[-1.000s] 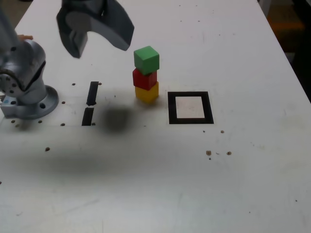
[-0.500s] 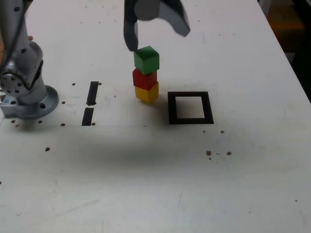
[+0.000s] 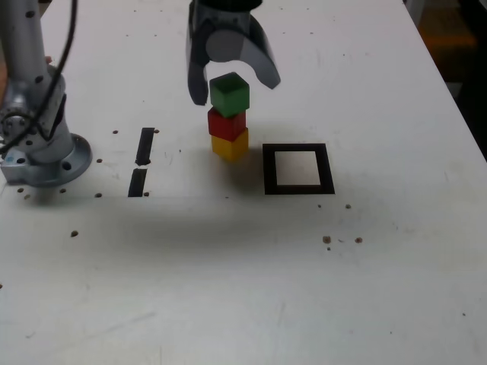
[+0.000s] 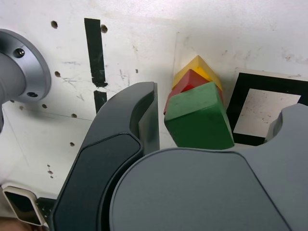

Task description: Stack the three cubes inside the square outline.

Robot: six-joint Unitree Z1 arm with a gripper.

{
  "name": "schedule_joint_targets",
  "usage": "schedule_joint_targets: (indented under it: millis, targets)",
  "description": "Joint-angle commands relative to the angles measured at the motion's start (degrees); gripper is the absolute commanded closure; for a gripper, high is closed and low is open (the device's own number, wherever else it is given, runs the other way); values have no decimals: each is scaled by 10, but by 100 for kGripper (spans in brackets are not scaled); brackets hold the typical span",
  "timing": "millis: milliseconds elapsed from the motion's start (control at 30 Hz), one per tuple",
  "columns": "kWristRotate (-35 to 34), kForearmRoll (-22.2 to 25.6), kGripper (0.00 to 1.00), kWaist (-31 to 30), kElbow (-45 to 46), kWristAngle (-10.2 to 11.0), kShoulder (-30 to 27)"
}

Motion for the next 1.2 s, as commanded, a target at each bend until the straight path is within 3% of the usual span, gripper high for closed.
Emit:
schedule_joint_targets:
  millis: [0, 300, 433, 667, 833, 1000, 1167]
  targets:
    - [0, -6, 21, 1, 1, 1, 3]
    - [-7, -17, 69, 1, 0, 6, 0]
    - [-9, -22, 82, 1, -3, 10, -6]
    - [-2, -6, 90, 9, -36, 38, -15]
    - [29, 16, 95, 45, -77, 54, -16]
    - [62, 8, 98, 88, -117, 72, 1]
    - [93, -17, 98, 122, -142, 56, 64]
